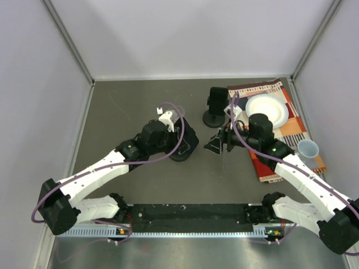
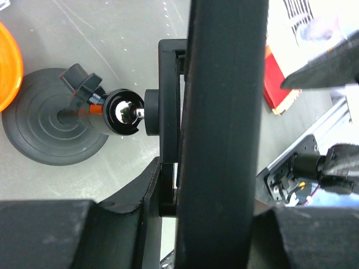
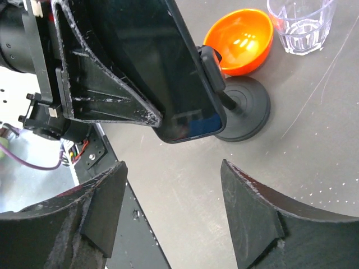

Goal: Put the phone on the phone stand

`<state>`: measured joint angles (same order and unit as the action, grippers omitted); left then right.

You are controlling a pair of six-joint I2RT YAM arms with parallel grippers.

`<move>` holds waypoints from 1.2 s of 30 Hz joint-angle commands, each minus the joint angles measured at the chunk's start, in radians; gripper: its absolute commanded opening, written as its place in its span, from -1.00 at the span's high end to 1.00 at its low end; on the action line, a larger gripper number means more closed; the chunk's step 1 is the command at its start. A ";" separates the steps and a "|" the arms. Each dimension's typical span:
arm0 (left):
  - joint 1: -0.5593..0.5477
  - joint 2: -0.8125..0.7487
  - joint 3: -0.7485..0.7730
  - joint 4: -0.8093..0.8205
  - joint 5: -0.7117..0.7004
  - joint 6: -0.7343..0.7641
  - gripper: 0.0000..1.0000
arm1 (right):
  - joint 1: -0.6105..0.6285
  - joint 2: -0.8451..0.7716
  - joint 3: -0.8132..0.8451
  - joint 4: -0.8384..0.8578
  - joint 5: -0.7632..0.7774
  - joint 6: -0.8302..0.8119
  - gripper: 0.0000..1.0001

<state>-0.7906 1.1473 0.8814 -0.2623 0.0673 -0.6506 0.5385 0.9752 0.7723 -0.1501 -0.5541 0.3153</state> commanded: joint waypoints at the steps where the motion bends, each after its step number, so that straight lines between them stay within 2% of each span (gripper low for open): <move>1: -0.006 -0.069 -0.030 0.077 0.230 0.120 1.00 | -0.055 -0.027 0.001 0.029 -0.174 -0.030 -0.46; 4: -0.006 -0.089 -0.022 0.043 0.397 0.195 1.00 | -0.057 -0.026 -0.002 0.040 -0.220 -0.032 -0.55; 8: -0.001 -0.100 -0.001 -0.014 0.497 0.268 1.00 | -0.055 -0.013 -0.021 0.084 -0.248 -0.019 -0.61; 10: 0.001 -0.090 0.011 -0.023 0.572 0.311 1.00 | -0.057 0.008 -0.031 0.136 -0.329 -0.009 -0.64; 17: 0.039 -0.002 0.065 -0.141 0.646 0.449 1.00 | -0.055 0.077 -0.106 0.317 -0.452 0.047 -0.57; 24: 0.094 0.051 0.096 -0.201 0.732 0.546 1.00 | -0.043 0.137 -0.162 0.440 -0.520 0.099 -0.19; 26: 0.105 0.057 0.100 -0.210 0.744 0.565 1.00 | -0.038 0.143 -0.176 0.522 -0.535 0.128 -0.15; 29: 0.108 0.071 0.110 -0.227 0.756 0.589 1.00 | -0.023 0.160 -0.189 0.582 -0.546 0.148 0.09; 30: 0.108 0.075 0.114 -0.236 0.752 0.594 1.00 | -0.020 0.175 -0.189 0.592 -0.549 0.151 0.24; 32: 0.110 0.083 0.125 -0.256 0.747 0.603 1.00 | -0.011 0.192 -0.188 0.601 -0.550 0.154 0.38; 34: 0.111 0.084 0.128 -0.256 0.747 0.598 1.00 | 0.003 0.210 -0.186 0.619 -0.550 0.160 0.61; 35: 0.111 0.084 0.128 -0.256 0.749 0.594 1.00 | 0.006 0.214 -0.186 0.621 -0.544 0.159 0.76; 36: 0.113 0.083 0.133 -0.256 0.747 0.594 1.00 | 0.008 0.214 -0.192 0.601 -0.488 0.150 1.00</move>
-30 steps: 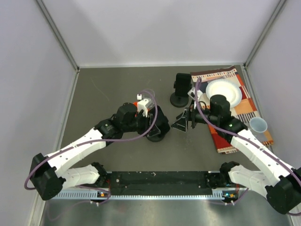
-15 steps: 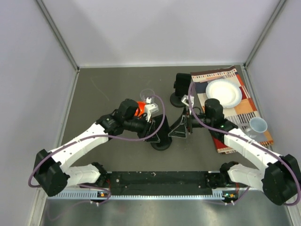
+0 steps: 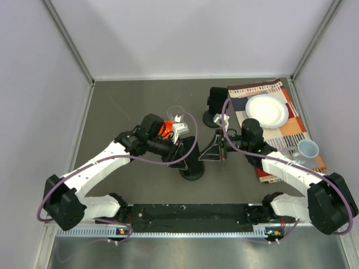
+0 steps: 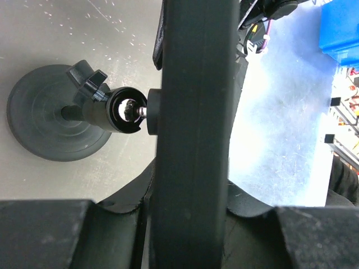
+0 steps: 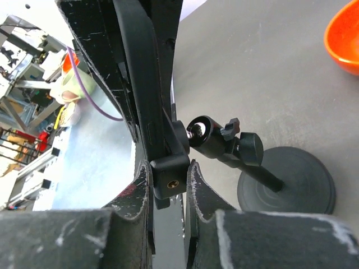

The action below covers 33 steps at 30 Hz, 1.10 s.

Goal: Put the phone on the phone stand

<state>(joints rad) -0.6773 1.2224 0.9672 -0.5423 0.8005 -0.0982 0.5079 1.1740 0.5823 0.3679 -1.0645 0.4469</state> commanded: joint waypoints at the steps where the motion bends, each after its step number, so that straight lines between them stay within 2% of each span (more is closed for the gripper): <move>1: -0.002 0.008 0.047 0.025 0.006 0.032 1.00 | 0.040 0.006 -0.006 0.079 0.053 0.010 1.00; 2: -0.002 0.005 0.048 0.027 -0.012 0.028 1.00 | 0.043 -0.005 -0.013 0.075 0.086 0.003 1.00; 3: -0.002 0.003 0.048 0.031 -0.021 0.022 1.00 | 0.047 -0.023 -0.022 0.043 0.233 -0.035 1.00; 4: -0.002 -0.001 0.050 0.031 -0.032 0.008 1.00 | 0.058 -0.083 -0.030 -0.040 0.320 -0.059 1.00; 6: -0.002 -0.009 0.038 0.053 -0.043 -0.014 1.00 | 0.110 -0.151 -0.067 -0.067 0.511 -0.094 1.00; 7: -0.002 -0.023 0.028 0.071 -0.038 -0.033 1.00 | 0.112 -0.186 -0.076 -0.058 0.520 -0.094 1.00; 10: -0.001 -0.035 0.010 0.107 -0.070 -0.061 1.00 | 0.113 -0.159 -0.068 -0.067 0.470 -0.108 1.00; 13: 0.005 -0.047 0.015 0.104 -0.087 -0.081 0.47 | 0.115 -0.152 -0.102 0.041 0.367 -0.060 1.00; 14: 0.008 -0.055 0.019 0.101 -0.096 -0.087 -0.08 | 0.115 -0.148 -0.102 0.043 0.348 -0.053 1.00; 15: 0.022 -0.064 0.021 0.096 -0.104 -0.100 -0.34 | 0.115 -0.148 -0.099 0.043 0.316 -0.053 1.00; 16: 0.031 -0.090 0.022 0.096 -0.103 -0.107 -0.42 | 0.115 -0.148 -0.101 0.046 0.305 -0.048 1.00; 18: 0.062 -0.122 0.015 0.114 -0.110 -0.138 -0.81 | 0.115 -0.145 -0.099 0.055 0.272 -0.037 1.00; 23: 0.128 -0.207 0.019 0.136 -0.191 -0.233 -0.85 | 0.115 -0.140 -0.101 0.060 0.255 -0.010 1.00; 26: 0.147 -0.244 0.030 0.160 -0.283 -0.330 -0.77 | 0.116 -0.151 -0.108 0.068 0.285 0.012 1.00; 27: 0.145 -0.253 0.033 0.168 -0.305 -0.404 -0.76 | 0.115 -0.160 -0.108 0.051 0.302 0.015 1.00; 28: 0.145 -0.262 0.037 0.168 -0.320 -0.449 -0.79 | 0.116 -0.165 -0.108 0.043 0.322 0.016 1.00; 29: 0.142 -0.268 0.050 0.169 -0.342 -0.486 -0.96 | 0.115 -0.169 -0.110 0.037 0.355 0.021 1.00; 31: 0.113 -0.282 0.076 0.115 -0.430 -0.564 -0.96 | 0.115 -0.194 -0.108 -0.003 0.417 0.035 1.00; 32: 0.089 -0.290 0.096 0.076 -0.525 -0.574 -0.96 | 0.116 -0.203 -0.110 -0.003 0.455 0.048 1.00; 33: 0.015 -0.305 0.103 0.064 -0.600 -0.598 -0.96 | 0.124 -0.212 -0.111 -0.004 0.481 0.053 1.00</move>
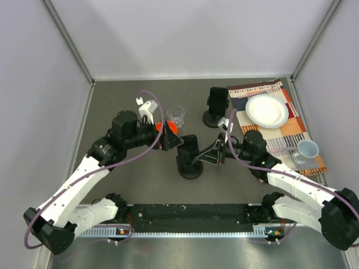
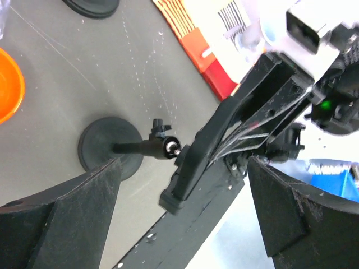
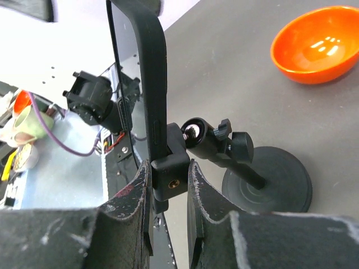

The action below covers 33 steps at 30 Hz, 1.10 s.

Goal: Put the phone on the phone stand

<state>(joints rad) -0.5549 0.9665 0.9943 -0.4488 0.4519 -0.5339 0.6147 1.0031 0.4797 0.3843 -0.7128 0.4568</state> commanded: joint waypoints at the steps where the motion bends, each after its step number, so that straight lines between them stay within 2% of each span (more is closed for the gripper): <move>1: -0.153 -0.054 0.089 -0.042 -0.321 -0.176 -0.96 | 0.025 -0.063 -0.004 -0.057 0.165 0.046 1.00; 2: -0.199 -0.054 0.113 -0.069 -0.461 -0.193 -0.96 | 0.043 -0.070 -0.001 -0.070 0.217 0.040 1.00; 3: -0.283 -0.039 0.130 -0.083 -0.535 -0.218 -0.96 | 0.052 -0.077 0.003 -0.082 0.236 0.034 1.00; 5: -0.359 -0.008 0.197 -0.147 -0.667 -0.239 -0.97 | 0.080 -0.101 0.010 -0.107 0.294 0.023 1.00; 6: -0.423 0.038 0.223 -0.175 -0.776 -0.259 -0.96 | 0.086 -0.109 0.010 -0.108 0.303 0.020 1.00; 8: -0.509 0.095 0.320 -0.230 -0.884 -0.277 -0.96 | 0.098 -0.139 0.004 -0.119 0.350 0.017 1.00; 9: -0.539 0.157 0.355 -0.308 -0.994 -0.284 -0.96 | 0.100 -0.150 0.000 -0.119 0.358 0.019 1.00; 12: -0.611 0.263 0.460 -0.410 -1.094 -0.332 -0.96 | 0.100 -0.188 -0.016 -0.124 0.388 0.016 1.00; 17: -0.655 0.359 0.541 -0.458 -1.168 -0.370 -0.96 | 0.100 -0.189 -0.029 -0.117 0.372 0.020 1.00; 27: -0.663 0.442 0.540 -0.421 -1.167 -0.348 -0.95 | 0.100 -0.195 -0.042 -0.102 0.360 0.014 0.99; 29: -0.662 0.454 0.538 -0.407 -1.177 -0.331 -0.88 | 0.100 -0.196 -0.049 -0.097 0.357 0.016 0.96; 33: -0.662 0.491 0.560 -0.406 -1.191 -0.324 -0.90 | 0.100 -0.208 -0.052 -0.101 0.357 0.020 0.90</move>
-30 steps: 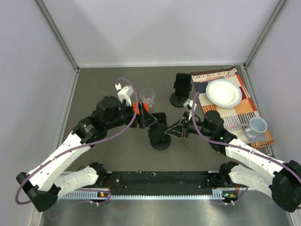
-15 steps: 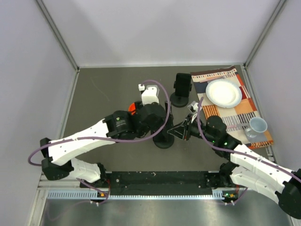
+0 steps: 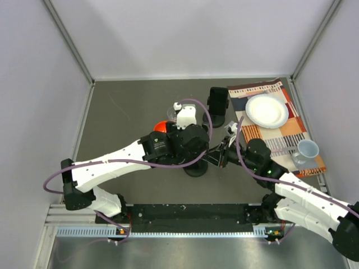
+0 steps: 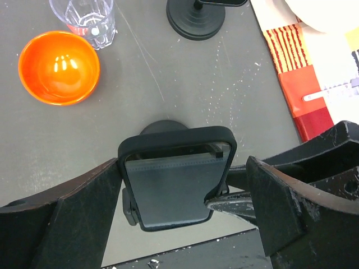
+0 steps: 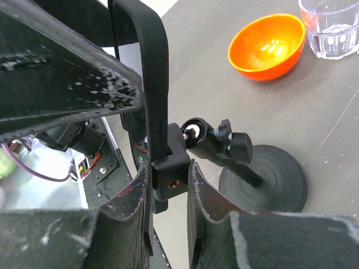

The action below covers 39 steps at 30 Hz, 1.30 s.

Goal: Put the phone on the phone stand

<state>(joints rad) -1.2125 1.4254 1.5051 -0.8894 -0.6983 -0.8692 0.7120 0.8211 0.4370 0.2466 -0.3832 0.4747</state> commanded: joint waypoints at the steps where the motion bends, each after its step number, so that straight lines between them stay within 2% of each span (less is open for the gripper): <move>1: -0.002 0.036 0.053 0.032 -0.043 0.007 -0.91 | 0.003 -0.030 -0.007 0.034 0.030 0.002 0.87; 5: -0.001 0.059 0.055 0.040 -0.050 0.010 -0.86 | 0.001 -0.039 -0.007 0.020 0.030 -0.001 0.80; 9: -0.001 0.070 0.055 0.040 -0.061 0.009 -0.64 | 0.003 -0.039 -0.007 0.019 0.029 0.008 0.69; 11: -0.001 0.063 0.047 0.050 -0.069 0.013 -0.35 | 0.003 -0.040 -0.003 0.014 0.027 0.007 0.59; 12: -0.001 0.060 0.037 0.058 -0.069 0.021 -0.12 | 0.003 -0.042 0.002 0.000 0.029 0.008 0.42; 14: -0.001 0.044 0.029 0.086 -0.069 0.045 0.11 | 0.003 -0.048 0.008 -0.021 0.038 0.010 0.18; 17: 0.001 0.029 0.024 0.116 -0.060 0.093 0.72 | 0.003 -0.083 0.040 -0.108 0.087 0.016 -0.29; 18: 0.001 0.027 0.029 0.118 -0.059 0.099 0.91 | 0.003 -0.114 0.045 -0.169 0.133 0.022 -0.37; 19: -0.001 0.023 0.032 0.116 -0.056 0.113 1.00 | 0.001 -0.138 0.051 -0.202 0.160 0.025 -0.43; 20: -0.001 0.021 0.033 0.115 -0.052 0.121 1.00 | 0.004 -0.160 0.064 -0.229 0.184 0.027 -0.54; 26: -0.002 -0.002 0.021 0.118 -0.030 0.122 1.00 | 0.000 -0.327 0.129 -0.415 0.323 0.025 -0.72; 32: -0.002 -0.043 0.010 0.066 -0.041 0.078 1.00 | 0.000 -0.369 0.180 -0.487 0.371 -0.008 -0.74; 39: -0.004 -0.130 0.024 -0.121 -0.136 0.018 1.00 | -0.002 -0.356 0.201 -0.501 0.380 -0.048 -0.75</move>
<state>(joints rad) -1.2121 1.4170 1.5013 -0.9565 -0.7067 -0.8032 0.7109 0.4549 0.5858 -0.2371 -0.0273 0.4610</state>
